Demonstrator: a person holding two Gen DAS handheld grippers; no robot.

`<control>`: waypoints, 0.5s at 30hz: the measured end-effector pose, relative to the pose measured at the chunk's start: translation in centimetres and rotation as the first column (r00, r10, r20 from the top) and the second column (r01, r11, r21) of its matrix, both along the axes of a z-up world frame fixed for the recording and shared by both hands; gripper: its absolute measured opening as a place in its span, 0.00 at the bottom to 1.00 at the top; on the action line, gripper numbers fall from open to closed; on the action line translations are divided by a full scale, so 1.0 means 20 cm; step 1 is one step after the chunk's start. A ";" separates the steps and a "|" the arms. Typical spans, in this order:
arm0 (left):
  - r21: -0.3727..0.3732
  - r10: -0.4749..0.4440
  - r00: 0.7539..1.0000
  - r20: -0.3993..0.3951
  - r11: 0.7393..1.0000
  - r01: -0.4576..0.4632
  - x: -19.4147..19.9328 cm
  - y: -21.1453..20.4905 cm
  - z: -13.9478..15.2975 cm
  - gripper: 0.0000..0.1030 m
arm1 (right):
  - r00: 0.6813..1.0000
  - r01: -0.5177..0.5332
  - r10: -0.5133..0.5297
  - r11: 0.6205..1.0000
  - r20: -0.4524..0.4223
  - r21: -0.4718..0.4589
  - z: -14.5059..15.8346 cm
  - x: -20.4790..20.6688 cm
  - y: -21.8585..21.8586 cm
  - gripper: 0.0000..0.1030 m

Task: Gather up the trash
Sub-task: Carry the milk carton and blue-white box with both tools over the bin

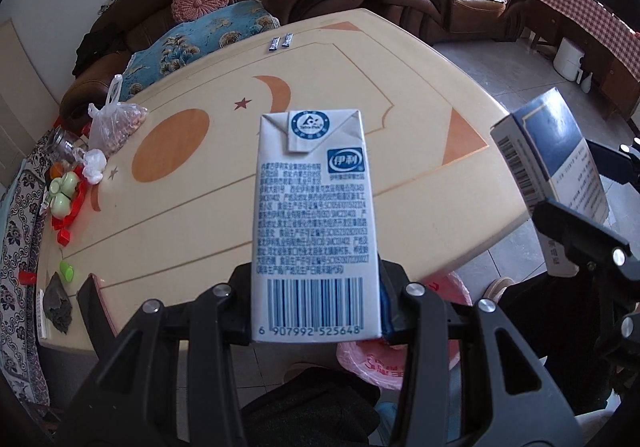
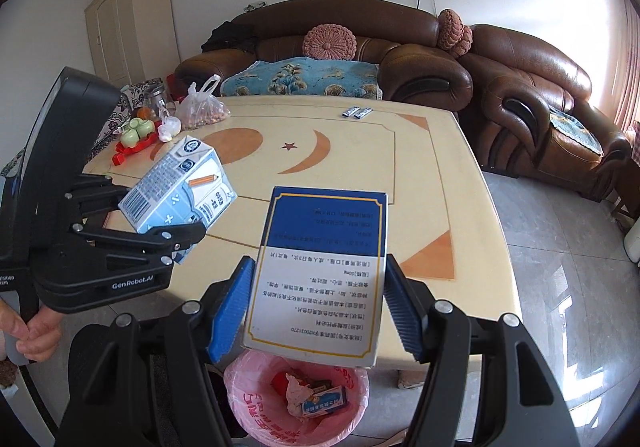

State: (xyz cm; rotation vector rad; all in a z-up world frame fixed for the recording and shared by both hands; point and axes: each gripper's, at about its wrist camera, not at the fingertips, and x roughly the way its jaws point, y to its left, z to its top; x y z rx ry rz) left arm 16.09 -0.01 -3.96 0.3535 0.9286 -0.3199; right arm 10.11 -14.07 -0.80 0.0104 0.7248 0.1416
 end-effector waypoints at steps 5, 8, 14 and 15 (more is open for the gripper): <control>-0.024 0.014 1.000 0.003 1.000 -0.014 -0.13 0.02 -0.05 0.41 | 1.000 0.000 0.000 1.000 0.001 -0.004 0.00 -0.09 -0.01 0.61; -0.036 0.023 1.000 0.008 0.999 -0.023 -0.19 0.03 -0.08 0.41 | 1.000 -0.004 0.004 1.000 -0.011 -0.008 -0.03 -0.13 0.00 0.61; -0.058 0.039 0.999 -0.013 0.998 -0.040 -0.27 0.05 -0.17 0.41 | 0.999 -0.019 0.018 1.000 -0.052 -0.013 -0.13 -0.20 0.03 0.61; -0.056 0.042 0.999 -0.017 0.998 -0.043 -0.28 0.05 -0.19 0.41 | 0.998 -0.022 0.022 1.000 -0.060 -0.012 -0.15 -0.20 0.04 0.61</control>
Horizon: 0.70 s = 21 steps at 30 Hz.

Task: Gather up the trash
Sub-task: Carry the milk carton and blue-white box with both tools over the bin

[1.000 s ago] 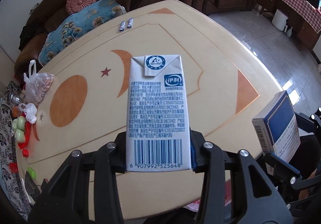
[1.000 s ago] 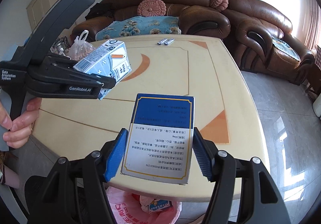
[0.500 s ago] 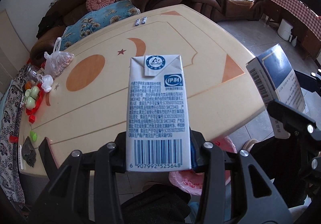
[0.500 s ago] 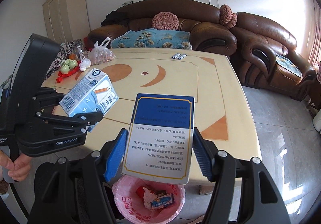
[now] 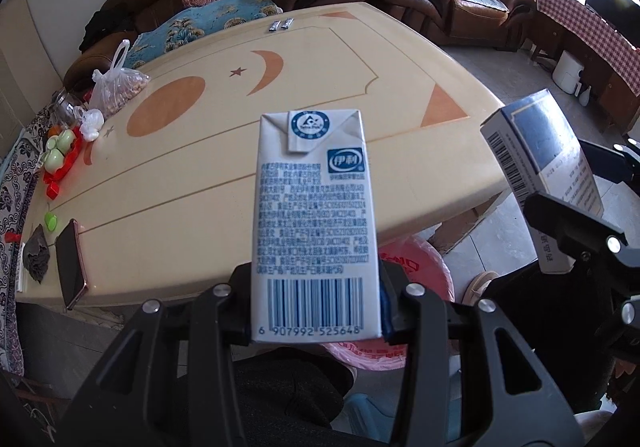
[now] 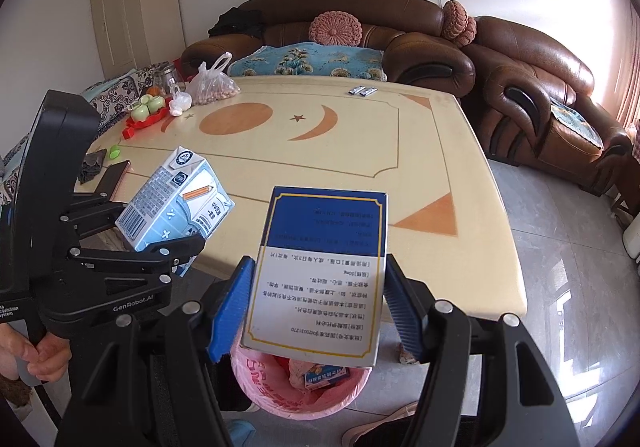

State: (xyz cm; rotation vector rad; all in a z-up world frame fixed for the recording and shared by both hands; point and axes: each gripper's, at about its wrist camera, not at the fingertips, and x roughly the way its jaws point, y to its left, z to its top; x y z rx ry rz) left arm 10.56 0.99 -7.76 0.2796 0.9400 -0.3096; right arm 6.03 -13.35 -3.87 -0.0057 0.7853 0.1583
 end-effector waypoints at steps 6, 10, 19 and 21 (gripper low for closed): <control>-0.012 0.010 0.999 -0.035 1.000 -0.010 -0.06 0.00 -0.14 0.41 | 0.999 -0.019 0.019 1.000 -0.041 -0.013 -0.11 -0.06 0.03 0.61; -0.031 0.011 0.997 -0.082 0.999 -0.014 -0.09 -0.01 -0.24 0.41 | 0.996 -0.034 0.033 0.999 -0.086 -0.013 -0.22 -0.08 0.05 0.61; -0.032 0.012 0.987 -0.163 0.999 -0.018 -0.11 -0.04 -0.46 0.41 | 0.983 -0.059 0.055 0.998 -0.176 -0.018 -0.45 -0.12 0.08 0.61; -0.041 0.011 0.982 -0.191 0.999 -0.019 -0.10 -0.04 -0.51 0.41 | 0.979 -0.060 0.056 0.998 -0.195 -0.015 -0.49 -0.11 0.07 0.61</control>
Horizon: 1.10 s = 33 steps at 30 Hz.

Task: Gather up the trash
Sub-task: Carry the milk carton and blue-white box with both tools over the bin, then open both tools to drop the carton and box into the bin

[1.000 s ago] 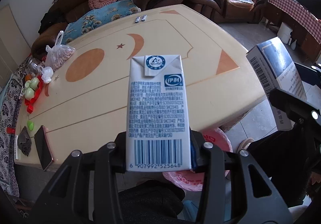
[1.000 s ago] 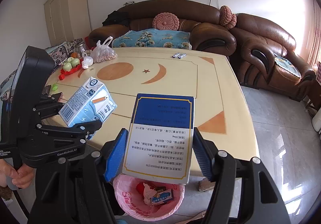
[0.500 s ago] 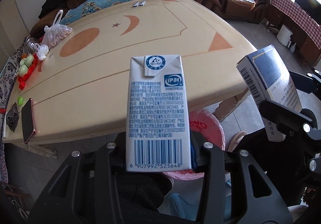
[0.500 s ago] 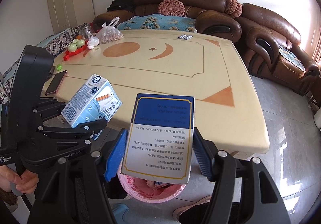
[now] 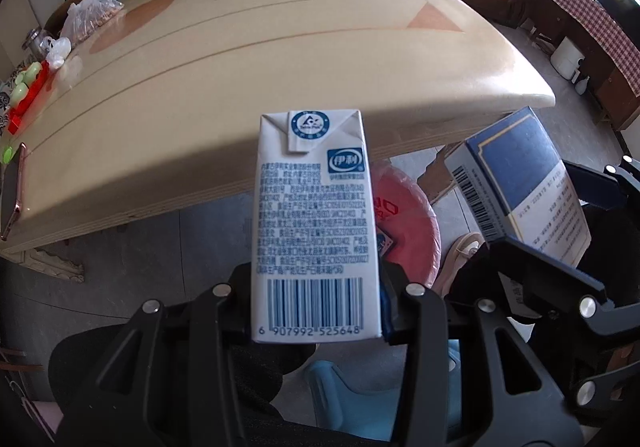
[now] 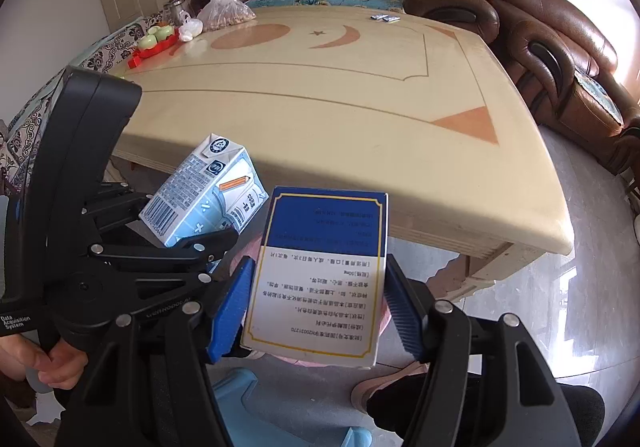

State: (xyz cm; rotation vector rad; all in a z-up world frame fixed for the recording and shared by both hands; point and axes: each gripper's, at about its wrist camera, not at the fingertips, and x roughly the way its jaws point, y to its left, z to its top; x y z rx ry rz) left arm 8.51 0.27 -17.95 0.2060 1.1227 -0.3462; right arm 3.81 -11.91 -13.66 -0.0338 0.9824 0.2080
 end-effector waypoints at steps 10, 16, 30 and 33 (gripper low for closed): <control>0.002 0.006 0.993 -0.121 1.000 -0.006 0.06 0.00 -0.28 0.41 | 0.996 0.011 -0.010 1.000 -0.093 0.005 -0.22 0.07 -0.04 0.61; 0.012 0.030 0.977 -0.212 1.000 -0.028 0.13 -0.01 -0.49 0.41 | 0.988 0.021 -0.021 1.000 -0.151 0.002 -0.39 0.14 -0.07 0.61; 0.027 0.061 0.938 -0.342 0.998 -0.055 0.25 -0.04 -0.76 0.41 | 0.956 0.011 -0.002 0.999 -0.294 0.031 -0.78 0.30 -0.14 0.61; 0.019 0.071 0.921 -0.384 0.997 -0.069 0.27 -0.03 -0.83 0.41 | 0.949 -0.015 0.024 0.999 -0.313 0.031 -0.85 0.33 -0.13 0.61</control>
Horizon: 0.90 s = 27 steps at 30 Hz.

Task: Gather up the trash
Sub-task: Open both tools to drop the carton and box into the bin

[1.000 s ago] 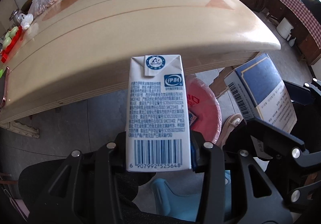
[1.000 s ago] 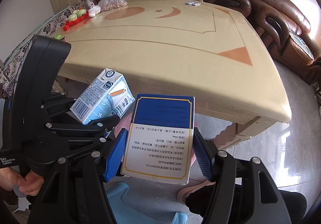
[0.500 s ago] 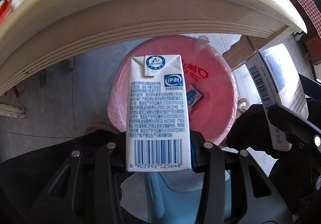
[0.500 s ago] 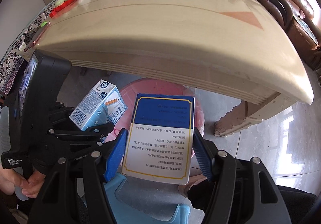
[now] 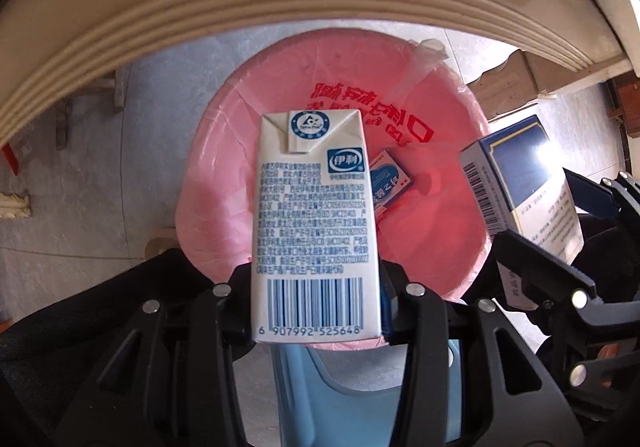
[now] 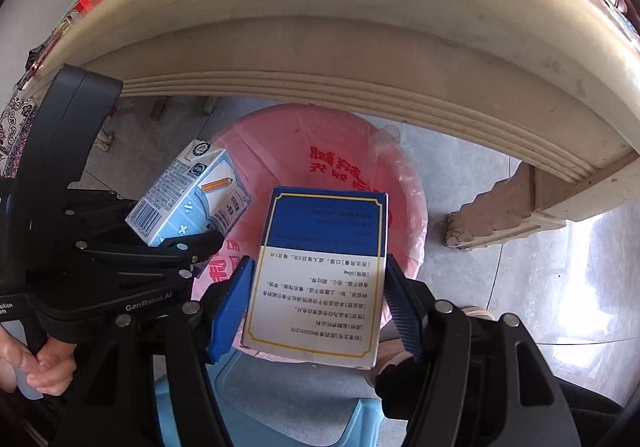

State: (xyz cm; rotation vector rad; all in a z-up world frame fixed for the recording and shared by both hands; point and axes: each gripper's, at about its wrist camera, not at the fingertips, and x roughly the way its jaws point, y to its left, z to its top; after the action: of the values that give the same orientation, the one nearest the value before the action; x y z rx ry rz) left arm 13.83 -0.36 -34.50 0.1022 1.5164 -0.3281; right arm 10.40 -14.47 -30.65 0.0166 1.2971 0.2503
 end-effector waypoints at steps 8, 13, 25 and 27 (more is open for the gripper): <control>0.002 0.013 0.998 -0.066 1.000 -0.013 0.05 -0.02 -0.12 0.41 | 0.998 -0.044 0.043 0.999 -0.050 -0.005 -0.15 0.07 0.04 0.61; 0.003 0.017 0.997 -0.079 1.000 -0.016 0.07 -0.01 -0.17 0.41 | 0.996 -0.042 0.043 0.999 -0.079 0.008 -0.22 0.10 0.04 0.61; -0.022 0.090 0.988 -0.127 0.995 -0.093 0.14 0.05 -0.23 0.60 | 0.993 -0.011 0.020 0.997 -0.113 0.078 -0.26 0.16 0.01 0.70; -0.015 0.095 0.987 -0.128 0.995 -0.098 0.14 0.06 -0.23 0.64 | 0.993 -0.001 0.009 0.997 -0.117 0.071 -0.26 0.16 0.00 0.73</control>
State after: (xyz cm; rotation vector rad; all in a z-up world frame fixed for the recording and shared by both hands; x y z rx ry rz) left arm 16.60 0.74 -39.08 -0.0095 1.6381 -0.2779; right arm 13.67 -14.56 -35.80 0.0897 1.4051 0.3034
